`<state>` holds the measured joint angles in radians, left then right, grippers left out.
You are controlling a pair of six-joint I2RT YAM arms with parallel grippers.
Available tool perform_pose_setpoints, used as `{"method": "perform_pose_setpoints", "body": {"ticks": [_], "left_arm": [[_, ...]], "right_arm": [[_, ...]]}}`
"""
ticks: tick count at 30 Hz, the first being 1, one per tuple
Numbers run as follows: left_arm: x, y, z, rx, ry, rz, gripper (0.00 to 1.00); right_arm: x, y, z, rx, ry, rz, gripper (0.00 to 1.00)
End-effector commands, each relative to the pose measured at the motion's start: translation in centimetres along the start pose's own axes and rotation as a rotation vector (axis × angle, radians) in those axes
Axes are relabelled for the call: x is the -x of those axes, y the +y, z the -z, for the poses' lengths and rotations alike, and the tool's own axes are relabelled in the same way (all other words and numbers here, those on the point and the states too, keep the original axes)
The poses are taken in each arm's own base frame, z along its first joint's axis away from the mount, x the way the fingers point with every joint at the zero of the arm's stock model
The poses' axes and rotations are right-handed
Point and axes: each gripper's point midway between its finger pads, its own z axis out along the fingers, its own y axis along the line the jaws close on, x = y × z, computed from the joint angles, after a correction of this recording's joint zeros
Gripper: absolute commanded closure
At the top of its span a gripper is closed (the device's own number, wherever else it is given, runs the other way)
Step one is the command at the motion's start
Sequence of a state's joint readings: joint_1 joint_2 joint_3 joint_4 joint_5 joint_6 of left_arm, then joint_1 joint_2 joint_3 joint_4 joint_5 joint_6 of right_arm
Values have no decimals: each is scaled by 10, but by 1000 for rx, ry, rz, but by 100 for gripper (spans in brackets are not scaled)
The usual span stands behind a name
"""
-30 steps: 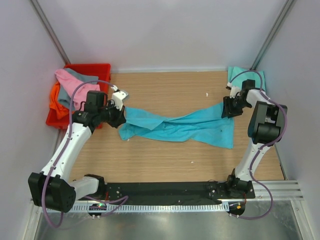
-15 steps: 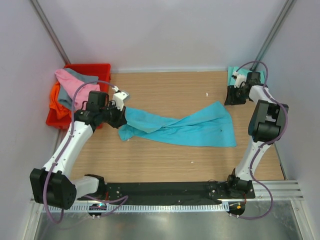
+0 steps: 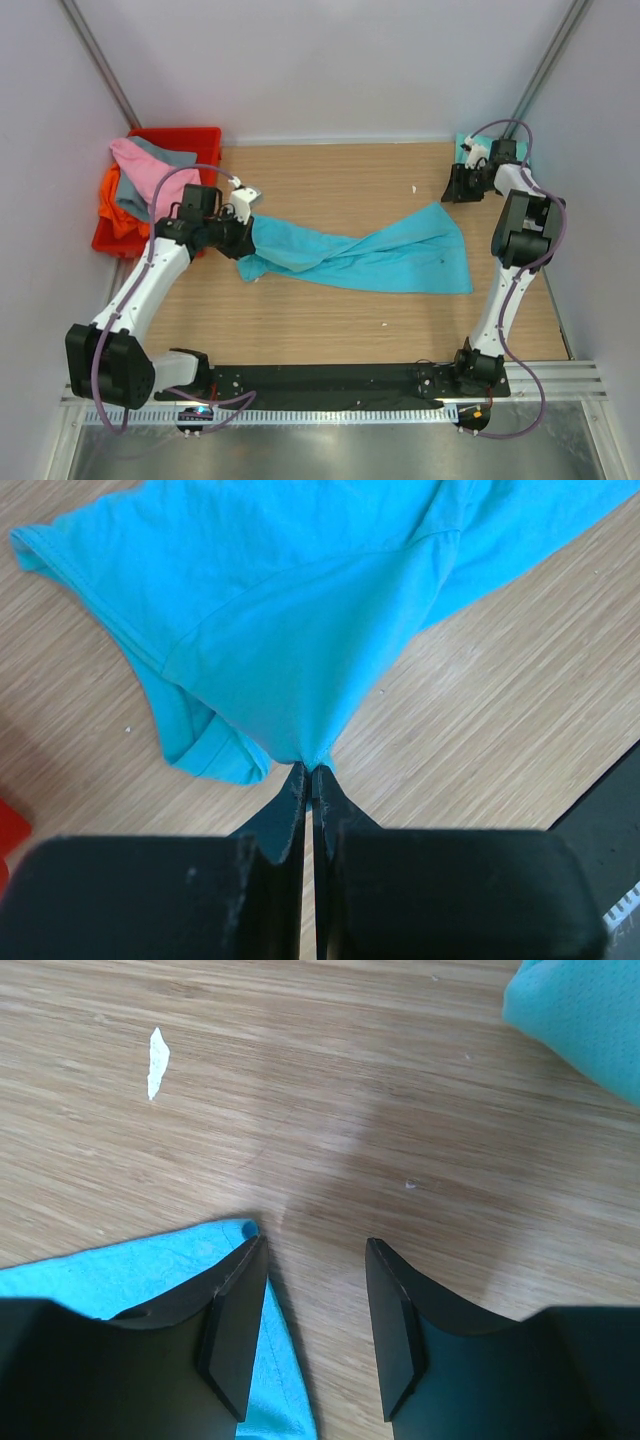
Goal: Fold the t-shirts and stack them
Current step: Flatten the tshirt out
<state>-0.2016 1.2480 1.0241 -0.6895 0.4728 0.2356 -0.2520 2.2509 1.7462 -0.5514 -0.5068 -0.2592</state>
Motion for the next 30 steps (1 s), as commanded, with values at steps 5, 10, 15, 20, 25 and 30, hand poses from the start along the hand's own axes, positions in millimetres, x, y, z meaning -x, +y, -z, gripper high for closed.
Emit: {"method": "perform_pose_setpoints", "body": {"ticks": [5, 10, 15, 20, 25, 30], "left_arm": [[3, 1, -4, -11, -11, 12, 98], [3, 2, -5, -10, -13, 11, 98], [1, 2, -5, -5, -13, 11, 98], [0, 3, -3, 5, -15, 6, 98], [-1, 4, -4, 8, -12, 12, 98], [0, 4, -3, 13, -17, 8, 98]], "right_arm": [[1, 19, 2, 112, 8, -2, 50], [-10, 24, 1, 132, 29, 14, 50], [-23, 25, -11, 155, 94, -2, 50], [-31, 31, -21, 164, 134, 17, 50], [-32, 37, -27, 162, 158, 38, 56], [-38, 37, -27, 152, 182, 35, 57]]}}
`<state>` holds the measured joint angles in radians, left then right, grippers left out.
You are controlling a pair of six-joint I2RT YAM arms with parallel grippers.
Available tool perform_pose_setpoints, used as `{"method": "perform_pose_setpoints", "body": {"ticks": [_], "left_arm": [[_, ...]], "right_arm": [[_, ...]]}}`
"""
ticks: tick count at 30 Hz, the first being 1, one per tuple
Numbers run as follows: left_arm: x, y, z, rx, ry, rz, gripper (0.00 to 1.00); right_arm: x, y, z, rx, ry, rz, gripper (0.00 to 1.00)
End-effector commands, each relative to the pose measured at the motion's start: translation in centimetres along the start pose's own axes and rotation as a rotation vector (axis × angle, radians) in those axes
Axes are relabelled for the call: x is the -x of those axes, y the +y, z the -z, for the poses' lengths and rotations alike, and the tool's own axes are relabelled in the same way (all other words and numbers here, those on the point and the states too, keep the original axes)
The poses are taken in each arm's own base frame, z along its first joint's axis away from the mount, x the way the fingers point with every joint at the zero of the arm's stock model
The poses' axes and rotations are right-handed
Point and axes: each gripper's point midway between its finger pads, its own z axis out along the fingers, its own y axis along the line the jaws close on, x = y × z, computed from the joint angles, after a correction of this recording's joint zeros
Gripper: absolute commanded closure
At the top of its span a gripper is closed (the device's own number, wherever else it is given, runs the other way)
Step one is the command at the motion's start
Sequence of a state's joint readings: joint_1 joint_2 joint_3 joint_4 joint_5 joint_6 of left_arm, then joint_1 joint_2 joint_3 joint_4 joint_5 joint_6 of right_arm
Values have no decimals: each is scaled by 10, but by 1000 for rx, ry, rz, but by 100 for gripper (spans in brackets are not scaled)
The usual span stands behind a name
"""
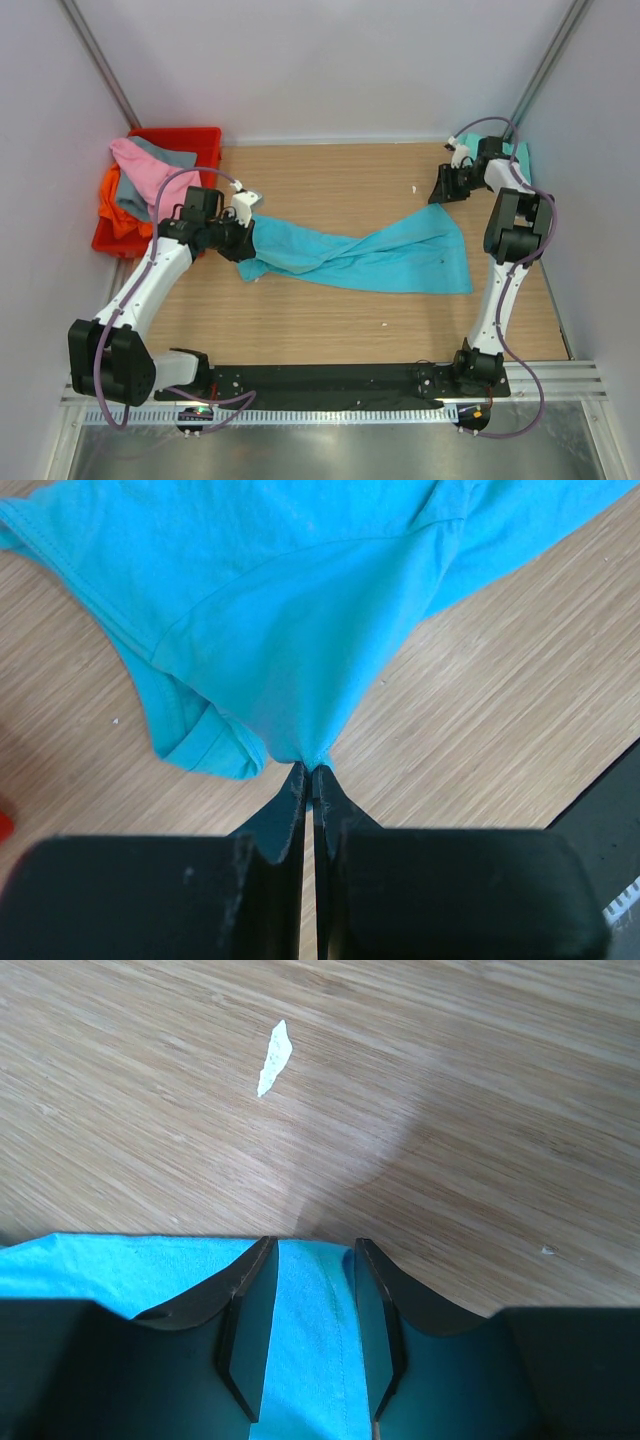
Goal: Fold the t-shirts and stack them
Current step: Flatten the tshirt out
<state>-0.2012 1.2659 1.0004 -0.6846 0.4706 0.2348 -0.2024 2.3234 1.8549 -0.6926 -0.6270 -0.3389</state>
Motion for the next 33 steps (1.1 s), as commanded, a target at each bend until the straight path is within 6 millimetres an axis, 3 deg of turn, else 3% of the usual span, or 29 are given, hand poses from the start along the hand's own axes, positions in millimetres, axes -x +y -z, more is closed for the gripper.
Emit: {"method": "perform_pose_setpoints", "body": {"ticks": [1, 25, 28, 33], "left_arm": [[11, 3, 4, 18, -48, -7, 98], [10, 7, 4, 27, -50, 4, 96], [10, 8, 4, 27, -47, 7, 96], [10, 9, 5, 31, -50, 11, 95]], "right_arm": [[-34, -4, -13, -15, 114, -34, 57], [-68, 1, -5, -16, 198, -5, 53], [-70, 0, -6, -22, 202, -4, 55], [-77, -7, -8, -50, 223, -22, 67]]}}
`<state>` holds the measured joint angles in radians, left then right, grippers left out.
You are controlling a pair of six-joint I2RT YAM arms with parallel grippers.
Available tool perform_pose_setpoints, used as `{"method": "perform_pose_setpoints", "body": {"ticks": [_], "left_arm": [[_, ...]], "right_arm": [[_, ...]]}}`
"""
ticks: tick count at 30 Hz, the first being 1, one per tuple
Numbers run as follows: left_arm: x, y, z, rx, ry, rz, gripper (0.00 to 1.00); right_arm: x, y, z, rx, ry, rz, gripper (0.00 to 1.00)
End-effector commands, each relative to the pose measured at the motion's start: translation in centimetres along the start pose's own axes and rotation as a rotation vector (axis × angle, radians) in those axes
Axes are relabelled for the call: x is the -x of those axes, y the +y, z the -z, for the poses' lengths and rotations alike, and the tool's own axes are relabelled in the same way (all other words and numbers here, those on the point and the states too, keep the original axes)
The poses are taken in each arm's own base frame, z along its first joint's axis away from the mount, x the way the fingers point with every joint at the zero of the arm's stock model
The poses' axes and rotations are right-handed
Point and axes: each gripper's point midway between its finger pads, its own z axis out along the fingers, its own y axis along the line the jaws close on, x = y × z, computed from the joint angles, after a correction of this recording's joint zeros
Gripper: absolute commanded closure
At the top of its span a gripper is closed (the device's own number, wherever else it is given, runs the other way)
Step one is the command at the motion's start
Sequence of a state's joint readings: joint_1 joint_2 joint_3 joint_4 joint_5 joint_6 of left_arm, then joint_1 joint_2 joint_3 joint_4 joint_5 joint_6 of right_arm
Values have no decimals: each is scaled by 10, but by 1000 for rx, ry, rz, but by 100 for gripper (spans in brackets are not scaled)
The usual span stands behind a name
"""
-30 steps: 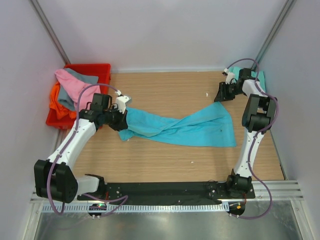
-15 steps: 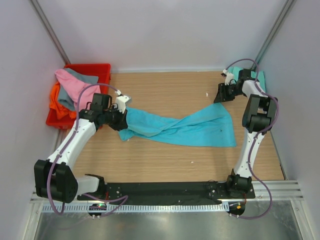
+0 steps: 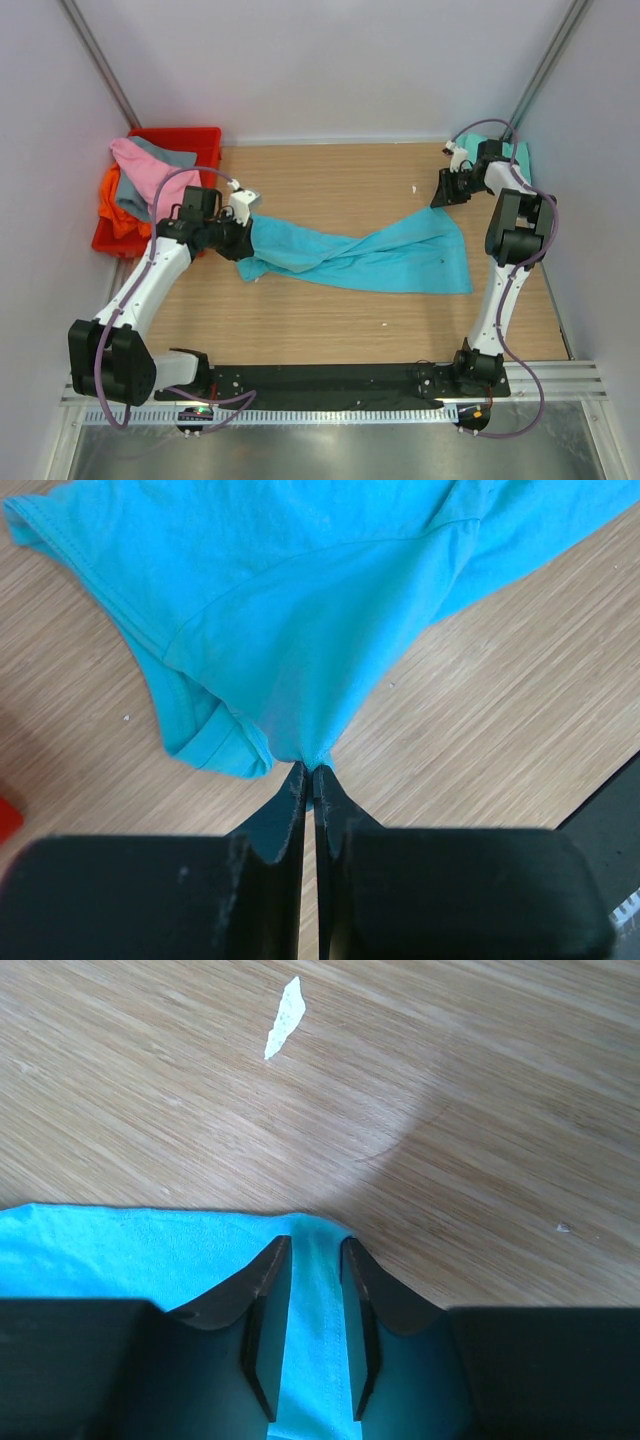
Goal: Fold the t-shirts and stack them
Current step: Flatten the tshirt out
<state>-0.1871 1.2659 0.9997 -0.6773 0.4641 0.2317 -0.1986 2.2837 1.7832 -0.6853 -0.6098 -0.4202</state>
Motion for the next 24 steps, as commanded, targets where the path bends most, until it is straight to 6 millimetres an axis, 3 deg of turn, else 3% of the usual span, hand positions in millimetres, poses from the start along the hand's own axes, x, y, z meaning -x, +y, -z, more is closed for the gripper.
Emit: {"method": "perform_pose_setpoints", "body": {"ticks": [1, 7, 8, 12, 14, 15, 16, 17, 18, 20, 21, 23, 24], "left_arm": [[9, 4, 4, 14, -43, 0, 95], [9, 6, 3, 16, -46, 7, 95], [9, 6, 4, 18, -46, 9, 95], [14, 10, 6, 40, -54, 3, 95], [20, 16, 9, 67, -61, -4, 96], [33, 20, 15, 95, -83, -19, 96], [38, 23, 16, 103, -84, -29, 96], [43, 26, 18, 113, -85, -34, 96], [62, 28, 27, 128, -118, -52, 96], [76, 31, 27, 122, -112, -58, 96], [101, 32, 38, 133, -159, -83, 97], [121, 32, 46, 132, -176, -85, 98], [147, 34, 57, 141, -220, -101, 100]], "right_arm": [[-63, -6, -12, -40, 200, -90, 69], [-67, -10, -12, -52, 203, -108, 85], [-68, -10, -12, -49, 206, -110, 98], [-53, -10, 4, -83, 162, -88, 98], [-34, -4, 29, -130, 105, -51, 98], [-24, -2, 38, -151, 70, -26, 99], [-5, 6, 63, -185, 13, 11, 99], [5, 8, 76, -213, -13, 30, 99], [15, 14, 90, -229, -45, 49, 99], [34, 25, 117, -258, -110, 83, 99], [53, 37, 145, -296, -181, 114, 99], [71, 49, 175, -331, -256, 148, 99], [83, 61, 198, -358, -311, 175, 99]]}}
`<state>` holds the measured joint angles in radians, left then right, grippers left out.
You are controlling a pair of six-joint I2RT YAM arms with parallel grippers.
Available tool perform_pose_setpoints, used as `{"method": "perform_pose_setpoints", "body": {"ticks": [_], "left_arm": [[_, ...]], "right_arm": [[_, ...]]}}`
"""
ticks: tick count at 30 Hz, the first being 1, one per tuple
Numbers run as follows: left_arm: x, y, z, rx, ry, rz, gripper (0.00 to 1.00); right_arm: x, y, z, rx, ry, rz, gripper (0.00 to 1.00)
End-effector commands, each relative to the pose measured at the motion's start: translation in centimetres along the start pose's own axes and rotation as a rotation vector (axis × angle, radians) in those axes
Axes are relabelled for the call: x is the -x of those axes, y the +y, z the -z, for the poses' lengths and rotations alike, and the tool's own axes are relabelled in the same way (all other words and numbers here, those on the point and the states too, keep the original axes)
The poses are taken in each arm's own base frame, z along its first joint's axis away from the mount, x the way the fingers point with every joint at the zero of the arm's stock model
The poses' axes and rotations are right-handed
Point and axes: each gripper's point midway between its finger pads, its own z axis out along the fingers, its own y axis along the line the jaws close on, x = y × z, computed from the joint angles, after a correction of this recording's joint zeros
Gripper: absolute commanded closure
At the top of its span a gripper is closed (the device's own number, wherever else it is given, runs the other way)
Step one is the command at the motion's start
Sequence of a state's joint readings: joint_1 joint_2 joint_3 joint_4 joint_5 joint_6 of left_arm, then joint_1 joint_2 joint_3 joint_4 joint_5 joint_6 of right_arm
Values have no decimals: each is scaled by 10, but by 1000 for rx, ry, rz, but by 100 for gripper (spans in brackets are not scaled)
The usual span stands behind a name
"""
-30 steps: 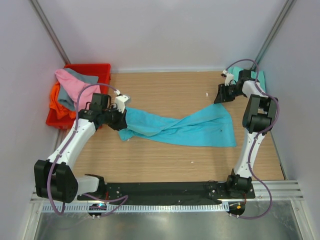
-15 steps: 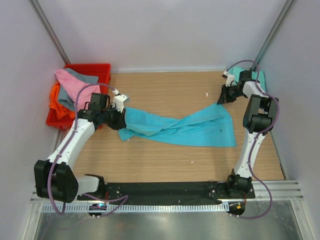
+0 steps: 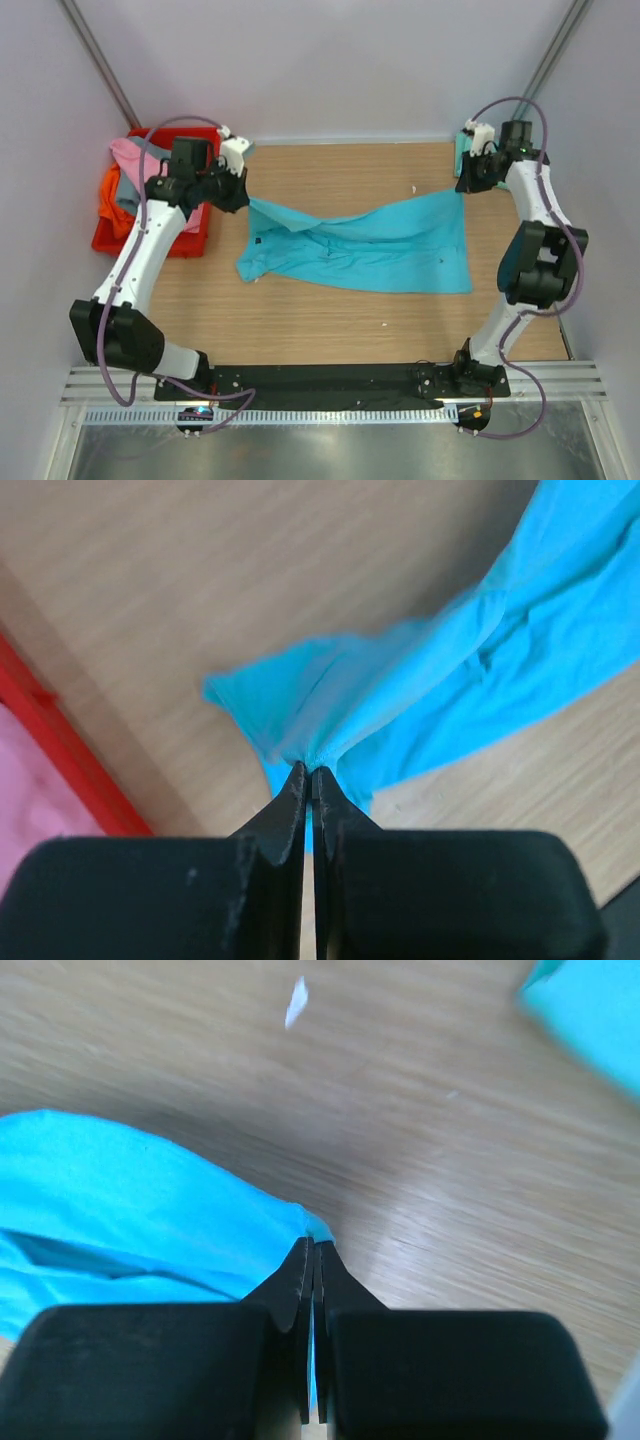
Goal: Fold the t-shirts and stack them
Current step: Flatten the tshirt out
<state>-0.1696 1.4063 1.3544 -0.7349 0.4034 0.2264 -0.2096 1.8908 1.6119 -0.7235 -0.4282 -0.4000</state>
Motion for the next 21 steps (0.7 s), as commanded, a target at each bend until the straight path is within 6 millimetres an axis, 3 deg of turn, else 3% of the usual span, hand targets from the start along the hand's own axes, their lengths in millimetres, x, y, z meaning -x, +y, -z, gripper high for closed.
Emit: {"method": "perform_pose_setpoints", "body": {"ticks": [1, 2, 5, 10, 15, 21], "left_arm": [[65, 8, 25, 30, -120, -54, 100], [87, 4, 38, 24, -166, -65, 100], [110, -1, 48, 9, -209, -77, 100], [153, -13, 92, 35, -338, -109, 100], [188, -28, 152, 87, -519, -171, 100], [202, -56, 219, 104, -671, -212, 100]], "right_arm": [[79, 9, 102, -150, -278, 98, 99], [86, 11, 114, -165, -307, 106, 99], [109, 22, 161, -214, -414, 136, 99], [130, 43, 235, -292, -571, 173, 99], [131, 60, 284, -353, -673, 192, 99], [118, 93, 342, -395, -776, 229, 99]]}}
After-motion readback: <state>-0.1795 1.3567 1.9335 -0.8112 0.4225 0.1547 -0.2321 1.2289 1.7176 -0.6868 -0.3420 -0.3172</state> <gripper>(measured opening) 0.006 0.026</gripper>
